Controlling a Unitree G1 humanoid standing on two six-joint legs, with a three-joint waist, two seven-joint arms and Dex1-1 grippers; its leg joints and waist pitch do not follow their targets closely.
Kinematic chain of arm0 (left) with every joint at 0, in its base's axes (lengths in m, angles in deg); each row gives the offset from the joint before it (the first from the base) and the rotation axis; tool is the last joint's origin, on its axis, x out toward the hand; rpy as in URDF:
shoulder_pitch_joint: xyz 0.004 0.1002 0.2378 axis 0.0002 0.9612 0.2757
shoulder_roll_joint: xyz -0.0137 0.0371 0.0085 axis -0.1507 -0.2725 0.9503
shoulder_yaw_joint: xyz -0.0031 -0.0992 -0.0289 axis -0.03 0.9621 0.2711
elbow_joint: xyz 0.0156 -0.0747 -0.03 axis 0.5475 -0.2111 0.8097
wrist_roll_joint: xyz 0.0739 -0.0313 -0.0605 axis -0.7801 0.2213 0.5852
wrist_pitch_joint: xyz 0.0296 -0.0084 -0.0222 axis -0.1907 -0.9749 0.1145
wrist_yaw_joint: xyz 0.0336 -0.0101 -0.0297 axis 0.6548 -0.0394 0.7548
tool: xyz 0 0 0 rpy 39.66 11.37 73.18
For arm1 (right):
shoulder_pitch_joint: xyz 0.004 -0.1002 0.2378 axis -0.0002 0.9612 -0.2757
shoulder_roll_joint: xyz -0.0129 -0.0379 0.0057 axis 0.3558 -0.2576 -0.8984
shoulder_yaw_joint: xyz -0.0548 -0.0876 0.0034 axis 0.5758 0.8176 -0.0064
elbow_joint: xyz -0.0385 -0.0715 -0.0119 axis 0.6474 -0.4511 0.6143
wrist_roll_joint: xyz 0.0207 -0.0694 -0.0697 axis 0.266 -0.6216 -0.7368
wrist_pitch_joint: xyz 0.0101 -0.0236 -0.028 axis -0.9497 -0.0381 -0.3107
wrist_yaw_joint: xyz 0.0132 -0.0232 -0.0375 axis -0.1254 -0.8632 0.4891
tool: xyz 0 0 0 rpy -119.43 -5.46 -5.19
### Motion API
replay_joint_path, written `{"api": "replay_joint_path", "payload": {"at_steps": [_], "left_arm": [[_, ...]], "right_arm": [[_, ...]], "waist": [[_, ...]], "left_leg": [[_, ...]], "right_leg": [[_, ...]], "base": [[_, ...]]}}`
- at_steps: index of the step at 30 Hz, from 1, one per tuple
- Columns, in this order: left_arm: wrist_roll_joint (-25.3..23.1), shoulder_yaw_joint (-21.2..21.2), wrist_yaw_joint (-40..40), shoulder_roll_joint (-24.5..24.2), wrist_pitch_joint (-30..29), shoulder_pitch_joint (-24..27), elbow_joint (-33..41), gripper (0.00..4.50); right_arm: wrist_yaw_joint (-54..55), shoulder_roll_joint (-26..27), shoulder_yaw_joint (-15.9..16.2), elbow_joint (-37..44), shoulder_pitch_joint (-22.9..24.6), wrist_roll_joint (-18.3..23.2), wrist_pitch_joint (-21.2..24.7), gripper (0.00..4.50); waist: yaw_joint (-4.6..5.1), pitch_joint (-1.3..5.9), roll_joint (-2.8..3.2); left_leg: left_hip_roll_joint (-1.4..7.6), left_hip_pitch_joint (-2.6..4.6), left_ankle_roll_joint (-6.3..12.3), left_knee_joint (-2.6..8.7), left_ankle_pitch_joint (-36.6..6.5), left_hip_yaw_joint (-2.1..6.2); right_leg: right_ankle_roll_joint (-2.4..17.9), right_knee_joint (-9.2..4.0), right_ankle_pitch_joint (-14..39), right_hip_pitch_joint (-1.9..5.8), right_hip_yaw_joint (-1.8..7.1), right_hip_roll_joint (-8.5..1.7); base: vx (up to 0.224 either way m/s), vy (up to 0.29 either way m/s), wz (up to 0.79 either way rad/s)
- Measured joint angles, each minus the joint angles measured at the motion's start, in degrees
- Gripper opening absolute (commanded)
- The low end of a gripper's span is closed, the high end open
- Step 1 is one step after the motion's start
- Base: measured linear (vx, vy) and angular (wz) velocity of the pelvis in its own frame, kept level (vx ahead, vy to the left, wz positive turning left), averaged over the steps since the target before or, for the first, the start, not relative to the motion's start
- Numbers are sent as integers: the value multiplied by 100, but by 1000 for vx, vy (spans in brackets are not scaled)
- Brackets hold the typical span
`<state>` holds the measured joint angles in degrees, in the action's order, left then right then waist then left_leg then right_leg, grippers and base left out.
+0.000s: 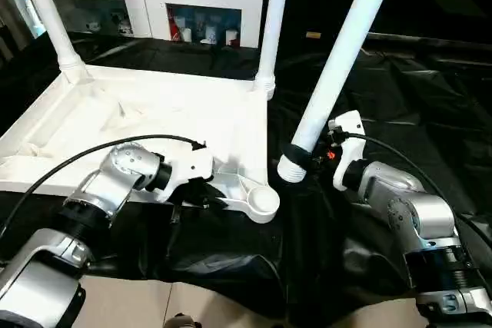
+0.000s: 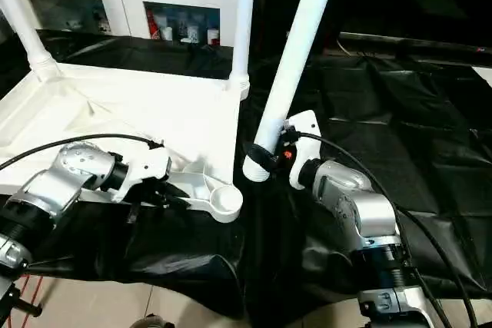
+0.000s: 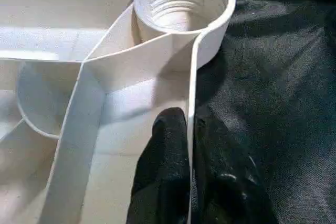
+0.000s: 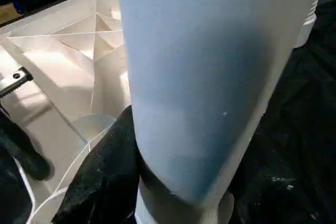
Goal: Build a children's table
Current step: Pick table leg, then insert table leg to table base
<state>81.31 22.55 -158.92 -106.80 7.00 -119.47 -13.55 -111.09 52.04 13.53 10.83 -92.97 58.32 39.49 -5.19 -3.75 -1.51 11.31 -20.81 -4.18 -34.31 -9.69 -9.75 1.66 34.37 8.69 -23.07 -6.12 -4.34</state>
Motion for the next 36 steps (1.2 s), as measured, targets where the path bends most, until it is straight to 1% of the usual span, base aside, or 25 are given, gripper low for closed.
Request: {"api": "replay_joint_path", "payload": {"at_steps": [2, 3, 5, 8, 13, 14, 16, 17, 22, 25, 30, 36], "left_arm": [[-9, 14, -35, 4, -62, -9, -6, 9], [-11, 14, -32, 13, -136, -12, 6, 0], [-14, 46, 90, 85, -520, -7, 118, 0], [-6, 112, 342, 203, -912, 18, 238, 0], [8, 307, 843, 408, -1383, 119, 397, 0], [-4, 345, 1120, 517, -1545, 146, 471, 0], [-20, 381, 1369, 622, -1674, 153, 516, 0], [-64, 437, 1558, 692, -1843, 206, 655, 0], [-224, 549, 2299, 993, -2417, 442, 1224, 0], [-246, 547, 2431, 1053, -2474, 506, 1344, 0], [-224, 553, 2370, 1040, -2449, 534, 1370, 0], [-216, 565, 2214, 996, -2528, 640, 1578, 0]], "right_arm": [[-9, 0, 1, 0, 0, 0, 0, 190], [-20, -1, 1, 0, 0, 0, 0, 190], [-71, -4, 2, 0, -1, 0, 0, 190], [-104, -5, 15, 0, -2, 1, 0, 190], [-207, -10, 62, 1, -3, 16, 2, 190], [-262, -25, 123, 0, -15, 13, 1, 190], [-354, -33, 185, 0, -47, 11, 0, 190], [-403, -57, 232, -11, -72, -17, -24, 190], [-466, -70, 280, -200, -275, -97, -99, 190], [-471, -46, 342, -258, -310, -201, -202, 190], [-485, 9, 472, -537, -453, -326, -319, 190], [-520, 60, 579, -1052, -822, -519, -460, 190]], "waist": [[8, 0, 0], [11, 0, -1], [17, 0, -1], [31, 0, -1], [38, 0, -1], [36, 0, -1], [41, 0, -1], [45, 1, -2], [35, 2, -9], [20, 2, -8], [18, 3, -8], [10, 3, -7]], "left_leg": [[0, 0, 0, 0, 0, -1], [0, 1, 1, 0, -1, -3], [0, 4, 1, 1, -1, -7], [0, 15, 1, 2, -1, -15], [0, 26, 1, 2, -1, -19], [0, 26, 1, 2, -1, -19], [0, 26, 2, 2, -1, -21], [0, 27, 2, 3, -1, -21], [0, 25, 4, 5, -2, -22], [-1, 24, 5, 6, -2, -22], [-2, 24, 5, 6, -2, -21], [-2, 23, 5, 10, -2, -21]], "right_leg": [[0, 0, 0, 0, 1, 0], [0, 0, 0, 0, 2, 0], [0, 1, 0, -1, 7, 0], [0, 4, 0, -1, 14, 0], [0, 7, 0, 0, 18, 2], [0, 6, 0, 1, 19, 2], [0, 6, 0, 1, 19, 2], [0, 6, 0, 1, 19, 2], [-1, 3, 0, 0, 19, 2], [-2, 1, 1, 0, 19, 2], [-2, 1, 1, 0, 19, 2], [-4, 0, 3, -2, 19, 2]], "base": [[0, 0, 0], [0, 0, 0], [0, 0, 0], [0, 0, 0], [0, 0, 0], [0, 0, 0], [0, 0, 0], [0, 0, 0], [0, 0, 0], [0, 0, 0], [0, 0, 0], [0, 0, 0]]}}
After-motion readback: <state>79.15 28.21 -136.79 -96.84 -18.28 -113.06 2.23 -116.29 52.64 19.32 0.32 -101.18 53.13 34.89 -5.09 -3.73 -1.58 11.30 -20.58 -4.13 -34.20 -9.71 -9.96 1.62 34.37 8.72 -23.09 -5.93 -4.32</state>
